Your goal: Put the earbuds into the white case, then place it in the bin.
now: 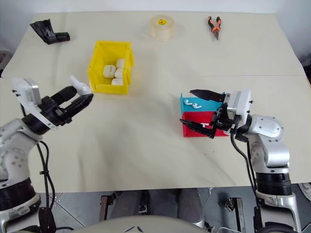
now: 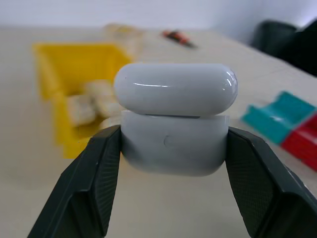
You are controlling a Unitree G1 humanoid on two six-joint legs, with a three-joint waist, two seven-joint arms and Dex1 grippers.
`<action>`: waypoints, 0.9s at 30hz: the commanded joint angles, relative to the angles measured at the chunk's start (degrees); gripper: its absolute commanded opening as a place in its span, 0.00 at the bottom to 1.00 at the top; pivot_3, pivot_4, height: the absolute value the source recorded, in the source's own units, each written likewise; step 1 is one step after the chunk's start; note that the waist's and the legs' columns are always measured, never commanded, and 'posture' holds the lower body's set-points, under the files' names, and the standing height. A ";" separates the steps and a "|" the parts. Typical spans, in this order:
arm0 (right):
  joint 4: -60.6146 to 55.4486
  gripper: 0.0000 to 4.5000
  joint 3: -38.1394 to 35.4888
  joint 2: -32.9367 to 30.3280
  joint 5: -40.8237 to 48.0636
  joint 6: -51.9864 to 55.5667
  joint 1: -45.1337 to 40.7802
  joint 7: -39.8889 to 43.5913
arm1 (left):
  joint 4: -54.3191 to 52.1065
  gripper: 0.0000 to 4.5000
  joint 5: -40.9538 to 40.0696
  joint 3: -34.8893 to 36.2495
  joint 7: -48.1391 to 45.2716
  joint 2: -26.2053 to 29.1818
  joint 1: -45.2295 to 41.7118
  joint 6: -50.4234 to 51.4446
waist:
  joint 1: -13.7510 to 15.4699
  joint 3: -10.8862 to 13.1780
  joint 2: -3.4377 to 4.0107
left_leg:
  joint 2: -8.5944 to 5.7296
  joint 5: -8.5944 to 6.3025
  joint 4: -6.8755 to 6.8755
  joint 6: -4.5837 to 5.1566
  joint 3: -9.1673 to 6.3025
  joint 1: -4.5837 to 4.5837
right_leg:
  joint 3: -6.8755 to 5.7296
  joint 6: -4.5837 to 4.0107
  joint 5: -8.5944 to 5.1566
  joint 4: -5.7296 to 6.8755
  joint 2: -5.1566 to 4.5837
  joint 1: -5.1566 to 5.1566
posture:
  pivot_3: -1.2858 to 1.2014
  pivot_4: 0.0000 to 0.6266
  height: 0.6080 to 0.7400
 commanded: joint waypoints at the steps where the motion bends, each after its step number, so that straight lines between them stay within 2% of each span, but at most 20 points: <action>1: -2.07 1.00 -3.41 -2.44 0.61 -0.43 1.42 0.10 | -1.59 0.62 -1.79 -4.88 -5.82 -2.73 -0.55 -10.79 | 0.29 -0.02 -0.03 | 0.00 0.00 0.03 0.01 0.00 0.00 | 0.00 0.00 0.00 0.00 0.00 0.01 | 0.52 0.24 1.00; 10: -5.77 1.00 -13.18 -8.81 -0.84 -2.41 14.31 -0.28 | 8.31 0.62 0.15 -19.71 -14.20 -11.91 -5.10 -25.11 | 1.49 -0.02 -0.03 | -0.03 -0.06 0.04 0.12 0.03 -0.01 | 0.00 0.04 0.02 -0.07 -0.01 0.04 | 0.52 0.24 1.00; 13: -6.77 1.00 -19.75 -10.01 -0.61 -2.17 21.56 -0.67 | 14.03 0.62 1.71 -24.94 -19.34 -14.69 -7.20 -31.18 | 1.66 -0.02 -0.02 | -0.03 -0.07 0.04 0.14 0.05 -0.01 | 0.00 0.05 0.03 -0.10 -0.01 0.05 | 0.52 0.24 1.00; 14: -6.65 1.00 -21.20 -10.57 -0.96 -2.69 23.51 -0.05 | 15.21 0.62 0.80 -26.69 -21.49 -15.04 -7.85 -30.40 | 1.85 -0.02 -0.02 | -0.03 -0.09 0.04 0.17 0.04 -0.01 | -0.01 0.05 0.03 -0.12 -0.01 0.08 | 0.52 0.24 1.00; 19: -4.33 1.00 -25.02 -13.14 -1.23 -2.85 27.27 1.74 | 22.72 0.62 3.30 -29.79 -23.46 -19.05 -11.94 -38.41 | 1.40 -0.02 -0.02 | -0.04 -0.12 0.09 0.24 0.07 0.00 | 0.01 0.12 0.07 -0.21 -0.01 0.14 | 0.52 0.24 1.00; 23: -4.30 1.00 -24.96 -15.68 -2.49 -0.41 28.26 1.75 | 26.72 0.62 4.76 -31.81 -26.14 -19.40 -13.25 -42.16 | 1.33 -0.07 0.06 | -0.03 -0.12 0.05 0.24 0.07 0.05 | 0.02 0.12 0.07 -0.18 0.00 0.14 | 0.52 0.24 1.00; 27: -8.39 1.00 -18.12 -23.17 -4.11 12.27 22.88 -2.57 | 29.03 0.62 5.30 -31.63 -26.24 -18.45 -14.49 -42.97 | 1.26 -0.08 0.07 | -0.03 -0.12 0.14 0.27 0.09 0.01 | 0.06 0.12 0.07 -0.18 -0.02 0.13 | 0.52 0.24 1.00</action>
